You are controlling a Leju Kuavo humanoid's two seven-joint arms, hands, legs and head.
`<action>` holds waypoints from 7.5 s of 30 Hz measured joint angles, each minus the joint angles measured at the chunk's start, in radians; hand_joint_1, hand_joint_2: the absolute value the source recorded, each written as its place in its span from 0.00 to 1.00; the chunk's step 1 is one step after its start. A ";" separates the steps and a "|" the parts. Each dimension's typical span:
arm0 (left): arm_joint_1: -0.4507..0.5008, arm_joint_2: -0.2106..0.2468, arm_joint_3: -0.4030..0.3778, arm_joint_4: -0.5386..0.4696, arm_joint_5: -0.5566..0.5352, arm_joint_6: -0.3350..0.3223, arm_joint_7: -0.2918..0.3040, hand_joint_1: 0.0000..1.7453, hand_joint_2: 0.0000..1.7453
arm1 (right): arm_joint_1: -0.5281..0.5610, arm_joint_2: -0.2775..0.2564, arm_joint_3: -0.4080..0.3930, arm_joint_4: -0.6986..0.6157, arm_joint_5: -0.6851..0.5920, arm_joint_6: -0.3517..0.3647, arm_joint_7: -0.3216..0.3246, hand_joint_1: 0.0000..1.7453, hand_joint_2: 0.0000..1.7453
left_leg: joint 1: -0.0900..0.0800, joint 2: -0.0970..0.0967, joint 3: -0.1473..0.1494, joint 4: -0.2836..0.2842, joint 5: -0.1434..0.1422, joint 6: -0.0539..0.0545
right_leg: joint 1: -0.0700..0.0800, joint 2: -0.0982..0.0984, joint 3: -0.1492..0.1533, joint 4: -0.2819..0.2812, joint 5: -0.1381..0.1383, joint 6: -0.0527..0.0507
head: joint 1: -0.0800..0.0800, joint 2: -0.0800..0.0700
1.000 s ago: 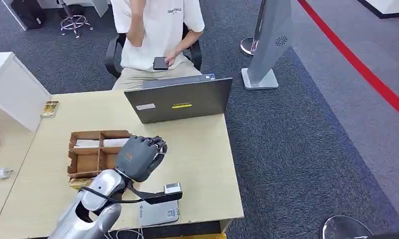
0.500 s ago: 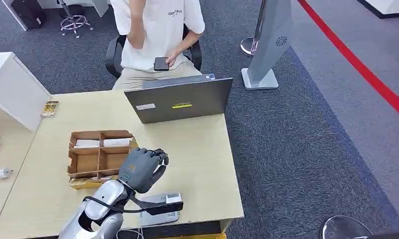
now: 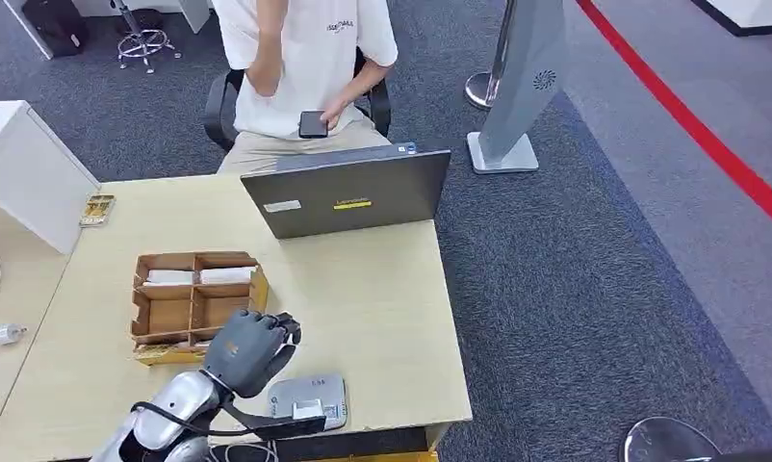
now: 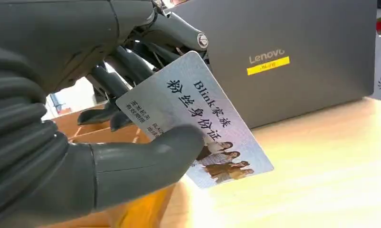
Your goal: Pass the card to the sensor for recognition and then transmit it.
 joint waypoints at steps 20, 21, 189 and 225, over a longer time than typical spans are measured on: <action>0.030 0.033 -0.030 -0.048 0.073 -0.037 -0.053 1.00 1.00 | -0.001 0.000 0.028 0.000 -0.019 -0.011 0.004 0.00 1.00 | 0.000 0.000 0.000 0.000 0.000 0.000 | 0.000 0.000 0.000 0.000 0.000 0.000 | 0.000 0.000; 0.029 0.032 -0.030 -0.048 0.075 -0.039 -0.055 1.00 1.00 | -0.001 0.000 0.030 0.000 -0.019 -0.012 0.004 0.00 1.00 | 0.000 0.000 0.000 0.000 0.000 0.000 | 0.000 0.000 0.000 0.000 0.000 0.000 | 0.000 0.000; 0.043 -0.068 0.115 0.027 -0.270 0.316 0.116 0.00 1.00 | -0.023 0.024 0.280 0.001 -0.113 -0.047 0.033 0.00 1.00 | 0.001 -0.002 -0.001 0.000 0.004 -0.003 | 0.000 -0.002 -0.002 0.001 0.001 -0.001 | 0.000 0.000; 0.137 -0.097 0.181 0.106 -0.254 0.330 0.110 0.00 1.00 | -0.021 0.024 0.317 0.009 -0.113 -0.055 0.042 0.00 1.00 | 0.000 -0.003 -0.002 0.000 0.004 -0.003 | 0.000 -0.003 -0.002 0.001 0.001 -0.001 | 0.000 0.000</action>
